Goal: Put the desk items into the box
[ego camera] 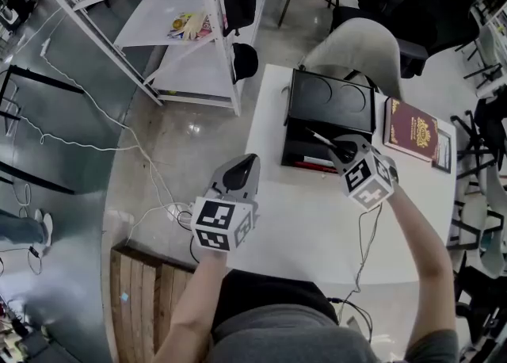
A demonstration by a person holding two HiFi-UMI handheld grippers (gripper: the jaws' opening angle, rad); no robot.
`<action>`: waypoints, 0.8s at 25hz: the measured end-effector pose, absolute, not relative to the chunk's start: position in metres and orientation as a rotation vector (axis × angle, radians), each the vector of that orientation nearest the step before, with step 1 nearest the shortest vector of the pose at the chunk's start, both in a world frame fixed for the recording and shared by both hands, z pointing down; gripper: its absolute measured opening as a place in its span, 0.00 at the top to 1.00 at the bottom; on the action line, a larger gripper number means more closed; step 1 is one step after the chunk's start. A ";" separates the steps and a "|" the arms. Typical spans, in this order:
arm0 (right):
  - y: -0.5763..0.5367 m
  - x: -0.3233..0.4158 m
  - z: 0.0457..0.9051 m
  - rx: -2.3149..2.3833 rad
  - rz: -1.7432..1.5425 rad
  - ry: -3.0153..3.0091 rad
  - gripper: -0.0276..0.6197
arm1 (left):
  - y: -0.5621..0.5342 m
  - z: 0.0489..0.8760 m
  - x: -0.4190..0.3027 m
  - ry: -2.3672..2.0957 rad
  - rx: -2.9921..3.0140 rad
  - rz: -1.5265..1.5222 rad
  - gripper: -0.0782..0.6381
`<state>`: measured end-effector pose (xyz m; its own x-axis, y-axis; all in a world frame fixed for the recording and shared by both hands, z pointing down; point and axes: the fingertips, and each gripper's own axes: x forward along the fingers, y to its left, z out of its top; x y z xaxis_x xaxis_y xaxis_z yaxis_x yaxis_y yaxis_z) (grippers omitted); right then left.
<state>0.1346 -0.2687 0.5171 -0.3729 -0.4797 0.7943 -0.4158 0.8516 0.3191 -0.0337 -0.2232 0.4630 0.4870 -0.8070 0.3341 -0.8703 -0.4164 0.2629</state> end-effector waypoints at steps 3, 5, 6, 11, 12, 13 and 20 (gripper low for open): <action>-0.272 0.133 0.526 0.634 -0.074 -1.996 0.88 | -0.226 0.465 -0.035 -1.397 2.331 0.219 0.88; -0.274 0.132 0.533 0.621 -0.068 -1.986 0.88 | -0.228 0.466 -0.037 -1.398 2.326 0.219 0.88; -0.275 0.131 0.536 0.614 -0.064 -1.981 0.88 | -0.228 0.467 -0.037 -1.399 2.324 0.220 0.88; -0.279 0.132 0.551 0.588 -0.055 -1.954 0.88 | -0.230 0.472 -0.041 -1.405 2.312 0.228 0.88; -0.280 0.132 0.552 0.584 -0.054 -1.949 0.88 | -0.230 0.472 -0.041 -1.405 2.309 0.230 0.88; -0.281 0.133 0.553 0.581 -0.054 -1.945 0.88 | -0.231 0.473 -0.042 -1.406 2.307 0.232 0.88; -0.283 0.134 0.567 0.560 -0.038 -1.924 0.88 | -0.234 0.476 -0.042 -1.405 2.301 0.242 0.88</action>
